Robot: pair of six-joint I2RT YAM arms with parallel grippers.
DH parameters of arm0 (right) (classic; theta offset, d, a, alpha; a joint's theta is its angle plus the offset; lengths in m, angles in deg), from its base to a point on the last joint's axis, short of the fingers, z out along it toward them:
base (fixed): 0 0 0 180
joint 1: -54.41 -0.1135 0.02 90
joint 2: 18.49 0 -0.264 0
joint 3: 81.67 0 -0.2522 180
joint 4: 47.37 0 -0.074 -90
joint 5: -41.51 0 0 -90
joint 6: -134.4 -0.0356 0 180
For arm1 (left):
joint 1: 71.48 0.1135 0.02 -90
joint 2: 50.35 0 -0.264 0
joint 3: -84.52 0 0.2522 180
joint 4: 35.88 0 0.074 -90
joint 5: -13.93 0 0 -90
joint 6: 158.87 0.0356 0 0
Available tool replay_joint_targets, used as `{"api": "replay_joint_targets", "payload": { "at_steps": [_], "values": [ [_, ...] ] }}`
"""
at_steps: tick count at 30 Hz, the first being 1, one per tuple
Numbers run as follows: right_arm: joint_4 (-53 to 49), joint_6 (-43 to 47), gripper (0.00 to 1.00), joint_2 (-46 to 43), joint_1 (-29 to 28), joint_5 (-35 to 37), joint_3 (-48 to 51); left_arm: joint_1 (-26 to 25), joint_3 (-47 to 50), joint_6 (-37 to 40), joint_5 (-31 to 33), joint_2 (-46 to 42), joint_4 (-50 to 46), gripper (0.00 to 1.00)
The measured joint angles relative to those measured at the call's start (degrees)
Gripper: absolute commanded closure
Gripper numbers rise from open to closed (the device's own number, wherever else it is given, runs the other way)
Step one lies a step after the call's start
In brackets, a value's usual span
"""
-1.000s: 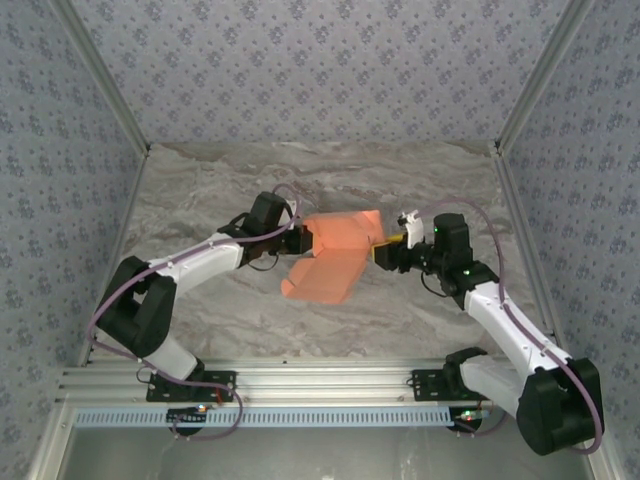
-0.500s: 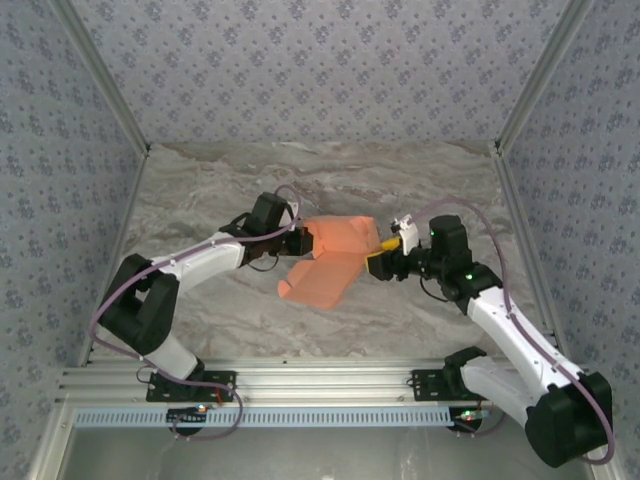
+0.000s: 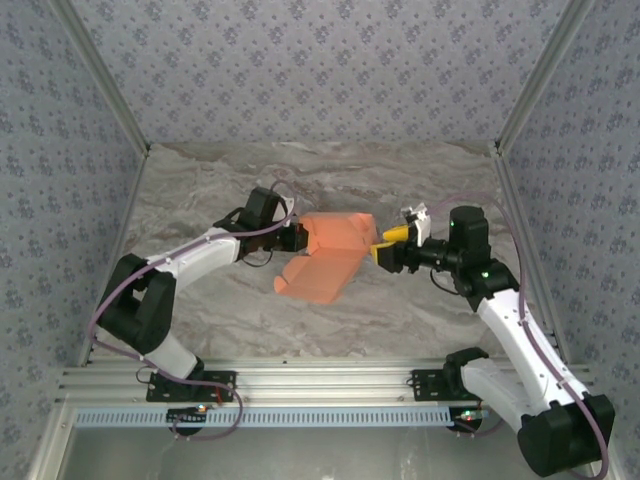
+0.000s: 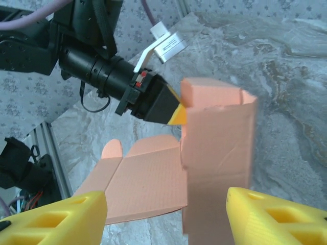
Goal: Fold the paper box
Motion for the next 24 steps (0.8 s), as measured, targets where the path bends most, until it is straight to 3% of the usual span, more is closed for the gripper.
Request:
{"api": "replay_joint_targets", "payload": {
  "at_steps": [5, 8, 15, 24],
  "values": [
    [0.46, 0.11, 0.57, 4.68, 1.46, 0.2, -0.81, 0.02, 0.0, 0.44, -1.62, -0.02, -0.35, 1.0],
    [0.39, 0.52, 0.6, 7.87, 0.55, 0.02, -0.92, 0.02, 0.0, 0.48, -2.45, -0.02, -0.42, 1.0],
    [1.4, 0.72, 0.63, 9.64, -4.76, 1.29, -0.92, 0.02, 0.0, 0.59, -3.06, -0.02, -0.68, 1.0],
    [7.39, -1.03, 0.65, 9.64, -8.5, 8.39, 0.87, 0.02, 0.0, 0.37, -4.11, -0.04, -0.61, 1.0]
  ]
}}
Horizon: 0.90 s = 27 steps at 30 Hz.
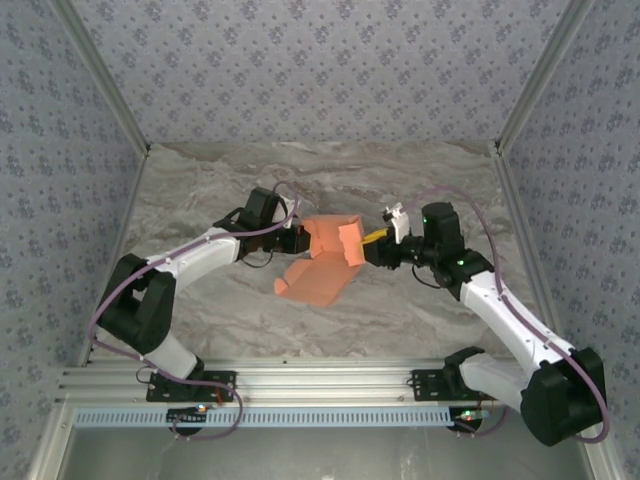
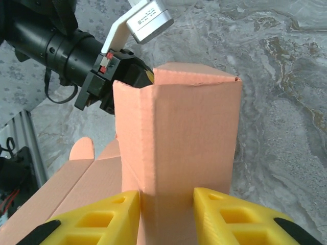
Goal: Fold the paper box
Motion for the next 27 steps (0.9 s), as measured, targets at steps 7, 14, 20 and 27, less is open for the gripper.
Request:
{"api": "replay_joint_targets", "payload": {
  "at_steps": [7, 14, 20, 27],
  "values": [
    [3.19, -0.33, 0.62, 0.0, -5.7, 9.62, 1.16, 0.0, 0.0, -1.07, 1.42, -0.15, -0.02, 1.0],
    [4.72, -1.6, 0.52, 1.49, -9.22, 20.9, 1.86, 0.0, 0.74, -4.07, 5.75, -1.64, 0.57, 1.0],
    [5.6, -3.1, 0.54, 6.23, -11.32, 27.96, 1.42, -0.02, 3.28, -5.77, 9.03, -2.1, 2.16, 1.0],
    [5.6, -3.06, 0.58, 15.21, -14.47, 34.16, -5.25, -0.85, 3.78, -6.73, 15.65, -2.1, 1.66, 1.0]
  ]
}}
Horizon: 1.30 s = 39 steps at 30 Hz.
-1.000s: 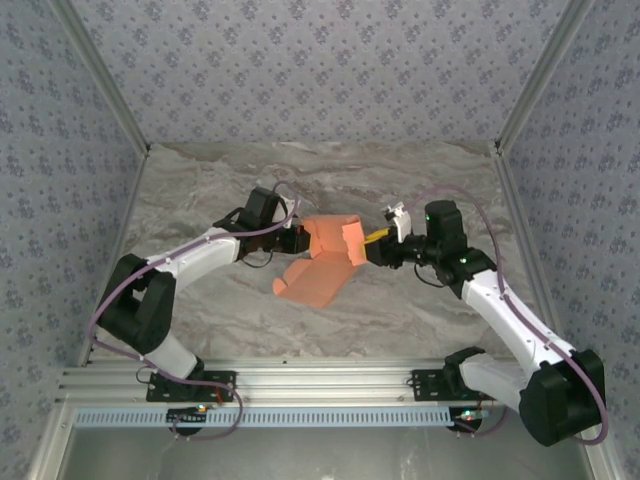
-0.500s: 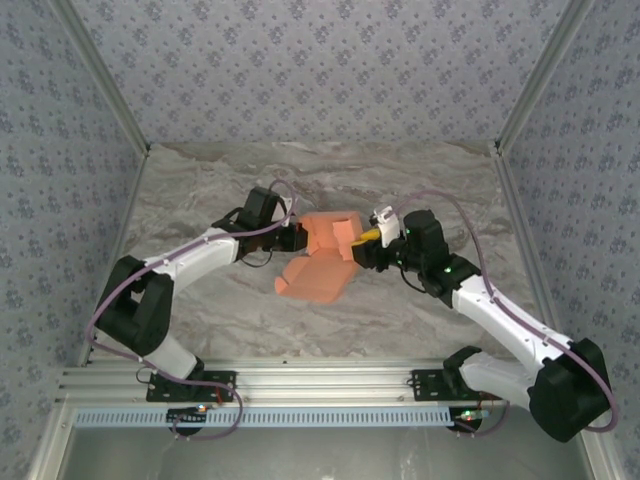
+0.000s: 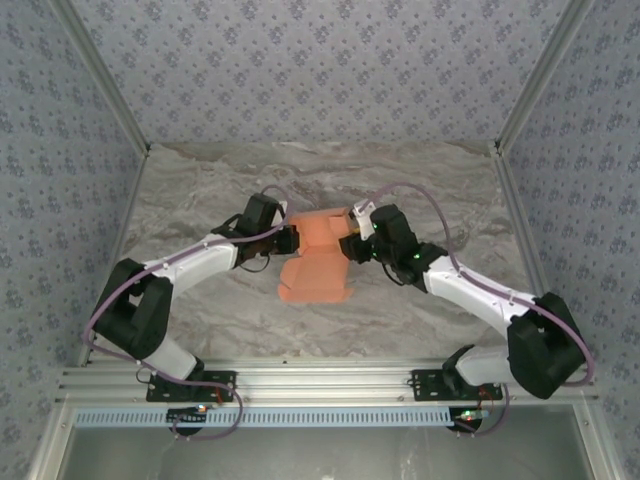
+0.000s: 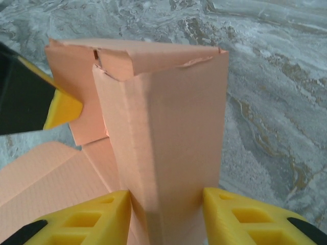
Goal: Fold the paper box
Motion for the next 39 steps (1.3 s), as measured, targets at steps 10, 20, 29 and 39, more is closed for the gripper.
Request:
{"api": "replay_joint_targets", "payload": {
  "at_steps": [10, 20, 29, 39],
  "values": [
    [1.62, -0.04, 0.61, 7.74, -2.08, 8.13, -3.76, -2.78, 0.0, -3.8, 9.53, -0.52, -1.86, 1.0],
    [5.79, -1.33, 0.61, 11.76, -2.93, 12.31, -3.76, -4.98, 0.39, -6.88, 14.38, -0.52, -1.95, 1.0],
    [9.4, -2.36, 0.78, 16.33, -3.23, 16.33, -3.78, -7.5, 1.07, -9.27, 18.25, -0.87, -3.23, 1.0],
    [19.5, -1.66, 0.88, 16.9, 0.07, 10.45, 0.24, -11.15, 5.53, -12.79, 19.26, -8.28, 0.48, 0.37]
  ]
}}
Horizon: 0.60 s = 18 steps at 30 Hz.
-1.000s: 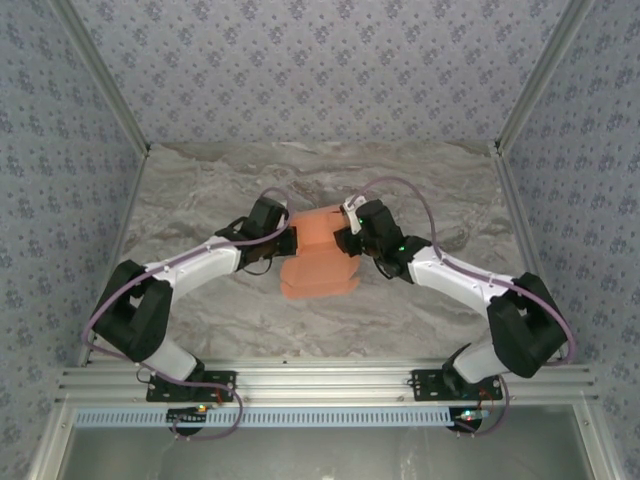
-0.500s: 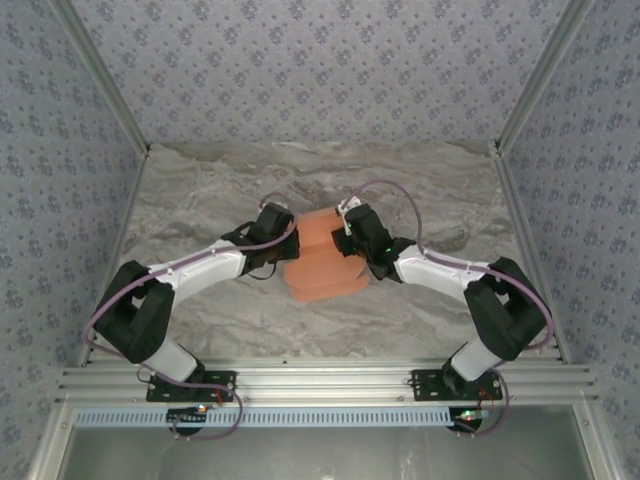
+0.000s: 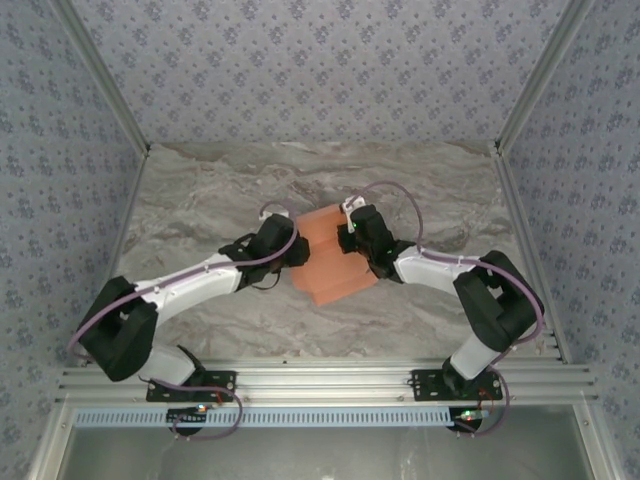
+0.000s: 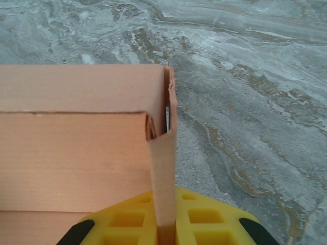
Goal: Fold the paper box
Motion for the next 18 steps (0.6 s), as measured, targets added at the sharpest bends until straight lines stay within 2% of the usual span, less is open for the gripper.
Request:
{"api": "replay_joint_targets", "payload": {
  "at_steps": [1, 2, 5, 9, 11, 14, 18],
  "values": [
    [1.05, 0.2, 0.88, 0.42, 0.52, -1.29, 0.59, -0.15, 1.03, 0.0, -0.26, -1.49, 0.81, 0.3],
    [1.79, 0.42, 0.88, 0.92, 0.98, -2.34, 0.87, -0.17, 1.86, -0.42, -0.33, -2.71, 1.27, 0.27],
    [3.85, 0.87, 0.88, 2.69, 2.1, -5.57, 1.68, -0.13, 4.33, -1.27, -0.5, -7.76, 0.85, 0.24],
    [6.05, 1.68, 0.86, 4.0, 2.25, -10.97, 3.21, -0.11, 4.96, -2.75, 0.98, -15.58, -2.86, 0.02],
    [6.67, 2.36, 0.85, 4.59, 2.05, -14.08, 3.54, 0.7, 5.07, -3.32, 2.45, -19.76, -5.31, 0.01],
    [7.04, 3.93, 0.83, 5.11, 1.62, -18.14, 3.89, 4.7, 6.47, -2.27, 2.49, -25.03, -5.84, 0.01],
    [7.41, 7.1, 0.85, 5.44, 0.46, -20.41, 3.96, 11.02, 7.85, 2.08, -0.87, -24.76, -4.22, 0.01]
  ]
}}
